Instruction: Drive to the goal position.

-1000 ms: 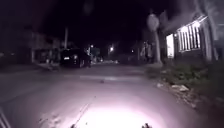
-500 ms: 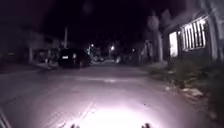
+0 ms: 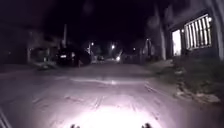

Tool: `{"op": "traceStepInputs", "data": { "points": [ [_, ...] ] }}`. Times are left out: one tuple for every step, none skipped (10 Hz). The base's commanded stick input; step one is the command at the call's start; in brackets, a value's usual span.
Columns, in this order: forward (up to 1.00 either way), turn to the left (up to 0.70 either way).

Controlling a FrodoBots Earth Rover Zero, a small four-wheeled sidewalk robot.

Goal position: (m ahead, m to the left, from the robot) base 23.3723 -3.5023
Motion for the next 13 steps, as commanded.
{"op": "traceStepInputs", "data": {
  "points": [
    [0.70,0.00],
    [0.70,0.00],
    [0.70,0.00],
    [0.70,0.00],
    [0.70,0.00],
    [0.70,0.00],
    [0.70,0.00],
    [0.70,0.00],
    [0.70,0.00],
    [0.70,0.00],
    [0.70,0.00],
    [0.70,0.00],
    [0.70,-0.12]
  ]
}}
